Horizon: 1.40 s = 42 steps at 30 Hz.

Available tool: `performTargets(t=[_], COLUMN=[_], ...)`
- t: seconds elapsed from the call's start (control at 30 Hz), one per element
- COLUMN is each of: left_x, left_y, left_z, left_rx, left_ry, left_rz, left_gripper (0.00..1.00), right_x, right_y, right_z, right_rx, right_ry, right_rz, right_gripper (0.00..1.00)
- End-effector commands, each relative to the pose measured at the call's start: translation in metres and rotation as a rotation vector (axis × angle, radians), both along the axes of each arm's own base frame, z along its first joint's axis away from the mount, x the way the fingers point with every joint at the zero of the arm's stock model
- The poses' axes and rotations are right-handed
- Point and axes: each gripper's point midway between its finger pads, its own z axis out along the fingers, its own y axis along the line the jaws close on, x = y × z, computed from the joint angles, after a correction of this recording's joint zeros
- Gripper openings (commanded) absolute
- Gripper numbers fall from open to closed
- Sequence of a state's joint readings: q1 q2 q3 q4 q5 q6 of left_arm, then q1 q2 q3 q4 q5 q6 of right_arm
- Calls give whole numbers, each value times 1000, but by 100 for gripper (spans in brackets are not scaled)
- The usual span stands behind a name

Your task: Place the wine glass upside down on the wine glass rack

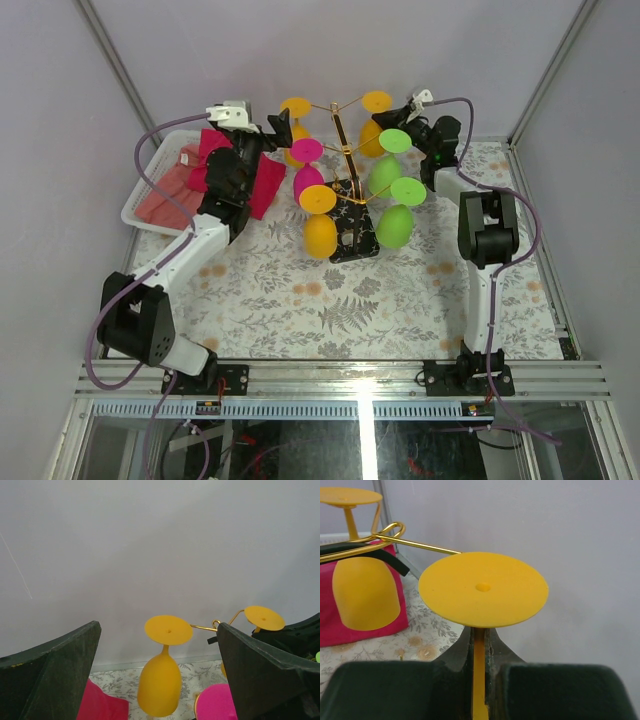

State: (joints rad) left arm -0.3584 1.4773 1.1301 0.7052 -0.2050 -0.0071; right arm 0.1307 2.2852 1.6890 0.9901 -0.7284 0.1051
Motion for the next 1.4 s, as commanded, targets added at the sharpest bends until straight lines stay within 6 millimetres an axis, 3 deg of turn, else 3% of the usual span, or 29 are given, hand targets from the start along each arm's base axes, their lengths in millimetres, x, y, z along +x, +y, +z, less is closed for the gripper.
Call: performTargets(t=[0.0, 0.13, 0.33, 0.4, 0.53, 0.63, 0.83, 1.17, 1.37], left_x=[-14, -17, -21, -21, -13, -10, -23, -21, -32], left_y=[8, 10, 16, 18, 21, 23, 30, 31, 33], left_z=[24, 22, 19, 19, 17, 13, 16, 11, 13], left_rx=[-45, -52, -90, -119, -130, -133, -180, -157, -176], left_ry=[-82, -83, -69, -56, 15, 62, 14, 170, 228], left_rz=[-1, 1, 20, 31, 58, 72, 72, 48, 45], left_gripper=[100, 100, 100, 100, 100, 100, 100, 100, 100], right_x=[-23, -22, -25, -25, -26, -30, -41, -58, -89], right_y=[14, 13, -5, -14, -38, -53, -84, -183, -218], right_z=[21, 18, 14, 13, 19, 19, 13, 4, 28], right_rx=[-60, -60, -50, -47, -32, -26, -65, -155, -152], right_ry=[-50, -47, -39, -30, -16, 2, 54, 218, 307], right_rz=[95, 73, -4, -37, -135, -189, -331, -816, -996], right_gripper=[4, 18, 62, 82, 100, 99, 99, 99, 99])
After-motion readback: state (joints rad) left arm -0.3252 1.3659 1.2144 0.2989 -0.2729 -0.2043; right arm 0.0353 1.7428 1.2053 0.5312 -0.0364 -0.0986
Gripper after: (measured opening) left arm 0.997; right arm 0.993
